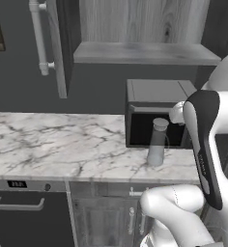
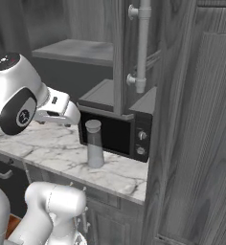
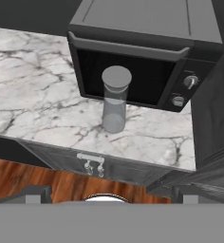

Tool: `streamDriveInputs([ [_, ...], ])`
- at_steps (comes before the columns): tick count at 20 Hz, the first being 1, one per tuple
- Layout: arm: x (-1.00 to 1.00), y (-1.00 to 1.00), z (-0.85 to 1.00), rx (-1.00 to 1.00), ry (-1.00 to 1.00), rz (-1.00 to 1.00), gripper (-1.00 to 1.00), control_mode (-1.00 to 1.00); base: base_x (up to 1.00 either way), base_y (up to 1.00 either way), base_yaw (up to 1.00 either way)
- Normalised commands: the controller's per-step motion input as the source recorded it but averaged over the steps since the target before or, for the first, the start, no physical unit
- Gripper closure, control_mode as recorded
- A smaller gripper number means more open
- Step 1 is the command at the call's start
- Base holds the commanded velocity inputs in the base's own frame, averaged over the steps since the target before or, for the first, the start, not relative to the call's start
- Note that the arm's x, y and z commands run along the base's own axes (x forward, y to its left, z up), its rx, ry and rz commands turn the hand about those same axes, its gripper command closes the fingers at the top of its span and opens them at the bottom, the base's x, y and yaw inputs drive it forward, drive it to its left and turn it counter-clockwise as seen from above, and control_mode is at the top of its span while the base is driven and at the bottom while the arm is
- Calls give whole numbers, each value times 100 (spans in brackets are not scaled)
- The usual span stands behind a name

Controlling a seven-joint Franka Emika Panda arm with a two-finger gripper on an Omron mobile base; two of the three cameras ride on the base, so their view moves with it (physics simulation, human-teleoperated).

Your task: There is a tray on the dining counter. Grab the cup, mug, and pitcher and place them on the tray. The pitcher may be placed next to the tray if it cannot fit the tray.

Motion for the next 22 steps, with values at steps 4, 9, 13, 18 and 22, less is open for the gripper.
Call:
streamDriveInputs([
  [4,0,0,0,0,0,0,-100,100,15,-22,0],
  [9,0,0,0,0,0,0,-100,100,15,-15,0],
  [13,0,0,0,0,0,0,-100,100,8,-4,0],
  [18,0,0,0,0,0,0,-100,100,1,-2,0],
  [22,0,0,0,0,0,0,-100,100,0,0,0],
])
